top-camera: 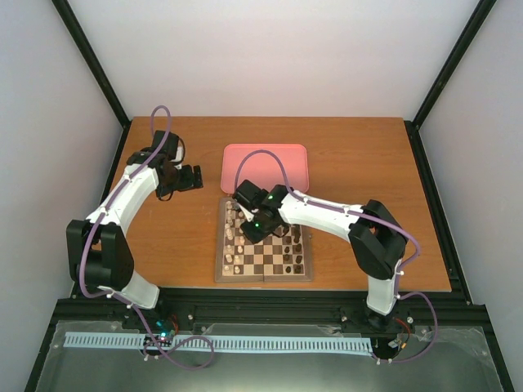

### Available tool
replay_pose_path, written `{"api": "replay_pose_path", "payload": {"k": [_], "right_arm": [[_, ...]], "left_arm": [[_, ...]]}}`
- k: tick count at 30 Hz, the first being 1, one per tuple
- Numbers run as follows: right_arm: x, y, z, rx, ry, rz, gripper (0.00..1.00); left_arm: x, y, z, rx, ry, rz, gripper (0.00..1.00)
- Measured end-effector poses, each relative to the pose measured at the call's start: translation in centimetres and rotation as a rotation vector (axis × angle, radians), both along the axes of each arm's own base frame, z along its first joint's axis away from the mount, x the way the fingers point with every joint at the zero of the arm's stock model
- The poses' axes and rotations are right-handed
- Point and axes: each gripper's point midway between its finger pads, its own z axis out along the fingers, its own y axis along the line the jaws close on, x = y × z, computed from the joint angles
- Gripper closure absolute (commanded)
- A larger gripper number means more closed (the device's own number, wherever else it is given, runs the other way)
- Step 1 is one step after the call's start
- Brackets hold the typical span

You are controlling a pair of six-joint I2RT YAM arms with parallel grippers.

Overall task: Set up the chess pieces on the board
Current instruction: Adjust the chess piece on the chessboard.

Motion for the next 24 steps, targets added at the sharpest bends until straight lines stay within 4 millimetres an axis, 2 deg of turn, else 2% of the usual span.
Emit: {"api": "replay_pose_path", "payload": {"k": [12,24], "right_arm": [[-1.2,0.1,-0.6,0.017,0.066,-0.002,0.79],[-0.7,1.6,-1.6,0.021,0.094,0.005,0.79]], "left_arm": [[-0.1,0.0,-0.7,0.005,0.024,0.001,0.0],[-0.1,0.1,-0.7,0.007,0.025,0.001,0.0]]}}
